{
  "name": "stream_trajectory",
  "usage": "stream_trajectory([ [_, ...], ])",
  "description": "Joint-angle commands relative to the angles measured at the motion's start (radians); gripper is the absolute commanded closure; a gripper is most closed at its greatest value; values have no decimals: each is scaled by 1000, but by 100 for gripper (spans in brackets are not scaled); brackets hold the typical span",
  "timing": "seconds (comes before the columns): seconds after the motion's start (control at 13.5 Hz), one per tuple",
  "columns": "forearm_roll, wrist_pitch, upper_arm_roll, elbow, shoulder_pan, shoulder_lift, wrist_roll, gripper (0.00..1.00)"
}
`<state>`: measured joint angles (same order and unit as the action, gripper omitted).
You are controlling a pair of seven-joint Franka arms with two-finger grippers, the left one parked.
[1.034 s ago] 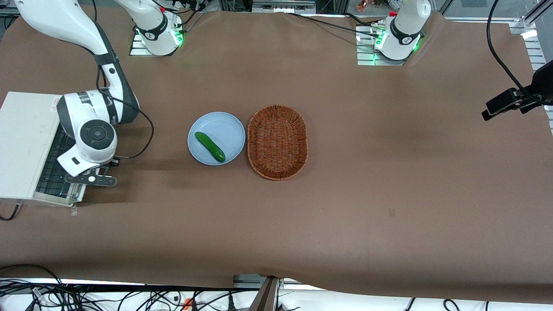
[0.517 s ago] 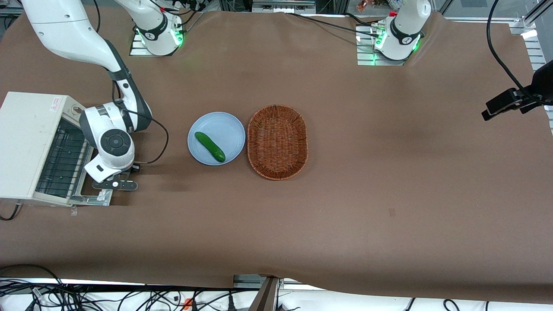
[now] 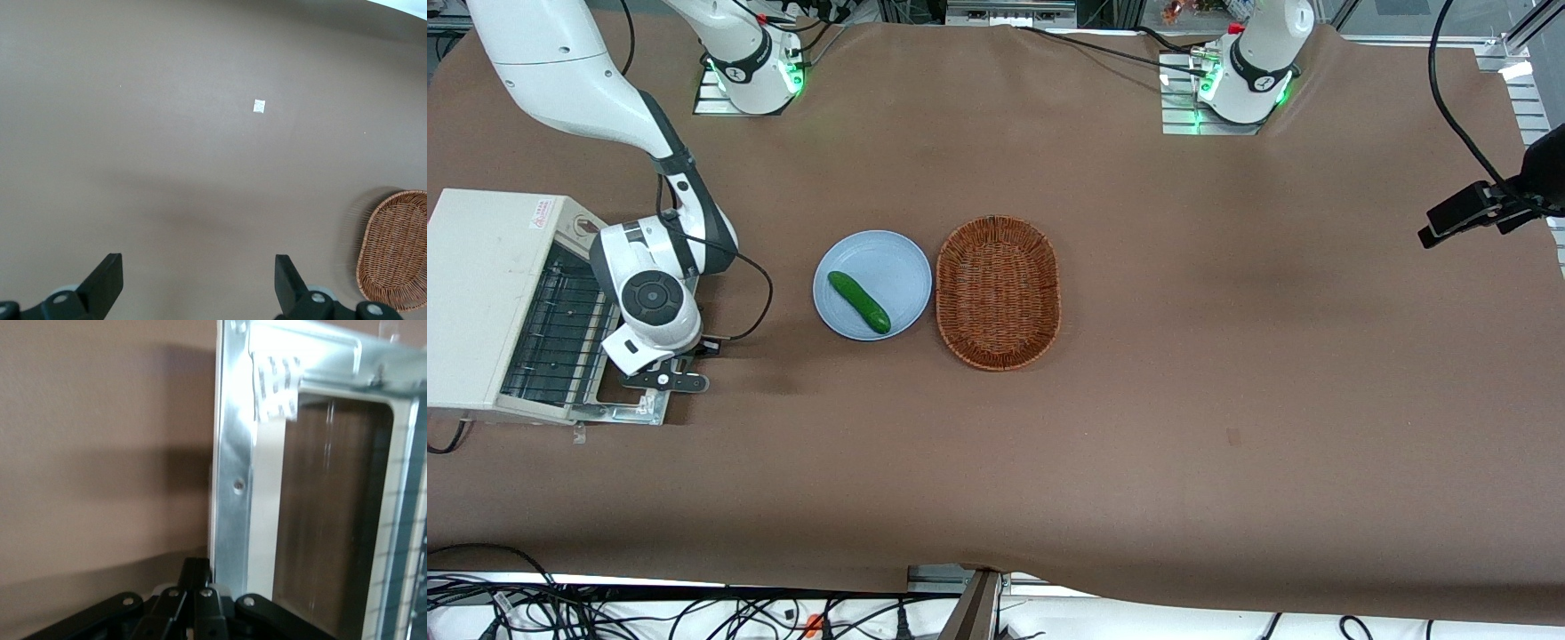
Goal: Open oven door with right arm only
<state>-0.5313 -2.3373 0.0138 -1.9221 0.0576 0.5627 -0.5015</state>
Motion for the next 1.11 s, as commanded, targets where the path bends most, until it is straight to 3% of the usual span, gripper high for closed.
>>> stream_trajectory([
  [0.0,98,74,-32,-57,-25,-72,23,100],
  [0.44,336,338,-100,76,-24,-118,102,100],
  [0.52,417,384,-95,112,-27,-133,185,93],
  [0.59,506,436,-83,161,-31,-138,295,51],
  [0.66,572,487,-49,216,-38,-141,373,26],
  [0.74,612,548,-25,276,-38,-145,406,8],
  [0.81,619,628,-14,334,-38,-158,432,1],
  [1.03,619,836,14,509,-39,-202,512,0],
])
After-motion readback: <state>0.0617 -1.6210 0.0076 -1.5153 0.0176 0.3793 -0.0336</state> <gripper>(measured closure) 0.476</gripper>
